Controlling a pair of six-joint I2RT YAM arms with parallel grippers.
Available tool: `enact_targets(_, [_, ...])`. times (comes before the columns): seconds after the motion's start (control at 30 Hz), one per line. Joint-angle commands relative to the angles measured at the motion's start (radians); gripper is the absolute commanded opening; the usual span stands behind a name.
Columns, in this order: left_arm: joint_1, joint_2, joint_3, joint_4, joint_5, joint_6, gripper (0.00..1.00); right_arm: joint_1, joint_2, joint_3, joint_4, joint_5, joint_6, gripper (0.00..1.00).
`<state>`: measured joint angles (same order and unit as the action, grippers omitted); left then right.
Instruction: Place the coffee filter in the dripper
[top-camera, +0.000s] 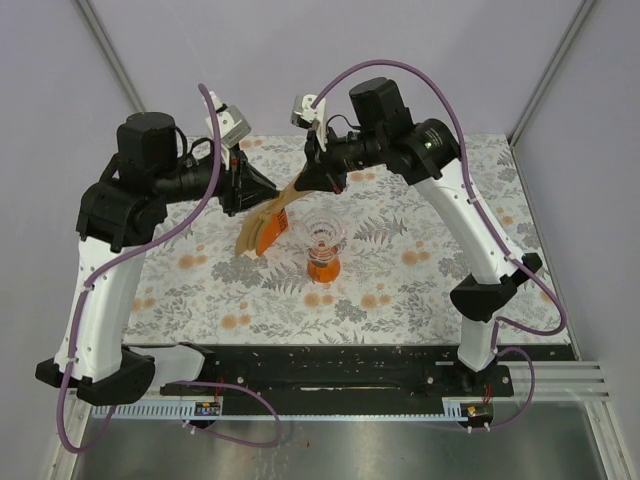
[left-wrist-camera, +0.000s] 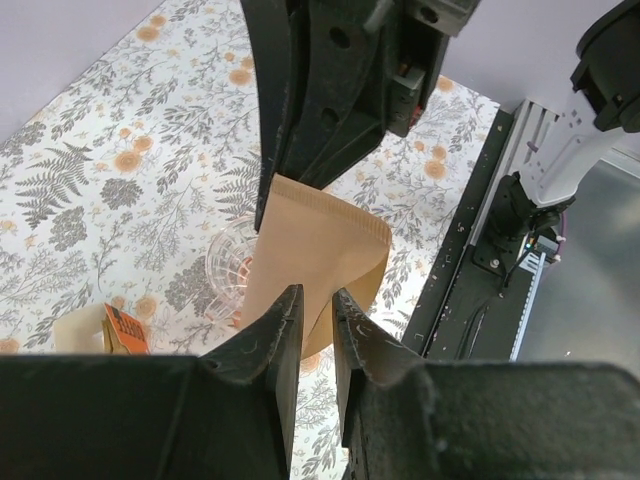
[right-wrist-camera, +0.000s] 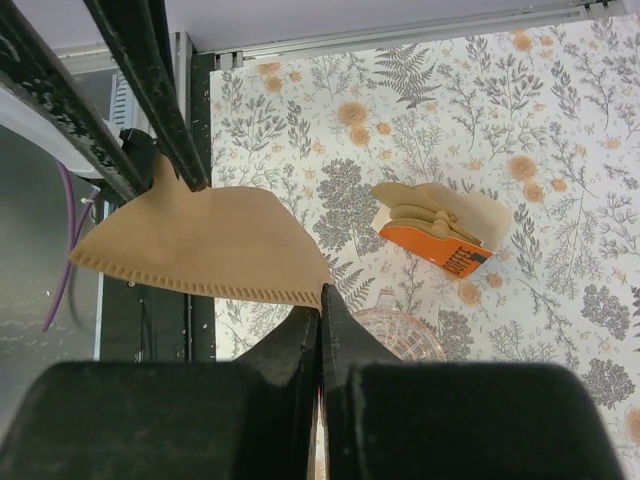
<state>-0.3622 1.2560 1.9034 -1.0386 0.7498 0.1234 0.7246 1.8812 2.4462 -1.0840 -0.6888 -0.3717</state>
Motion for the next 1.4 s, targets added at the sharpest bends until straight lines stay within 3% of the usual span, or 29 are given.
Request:
enact_targets(0.0, [-0.004, -0.013, -0.023, 0.058, -0.047, 0.007, 0.23, 0.001, -0.002, 0.050, -0.002, 0.017, 0.030, 0.00])
enact_targets(0.73, [-0.004, -0.030, 0.002, 0.075, -0.254, 0.139, 0.34, 0.001, 0.030, 0.102, -0.013, 0.029, 0.089, 0.00])
enact_targets(1.13, [-0.004, -0.023, 0.008, 0.092, -0.220, 0.151, 0.41, 0.002, 0.036, 0.108, -0.014, -0.006, 0.108, 0.00])
enact_targets(1.23, [-0.004, -0.026, 0.019, 0.083, -0.201, 0.166, 0.51, 0.001, 0.035, 0.102, -0.016, -0.008, 0.108, 0.00])
enact_targets(1.37, [-0.003, -0.026, 0.007, 0.080, -0.129, 0.153, 0.54, 0.002, 0.036, 0.100, -0.014, -0.028, 0.112, 0.00])
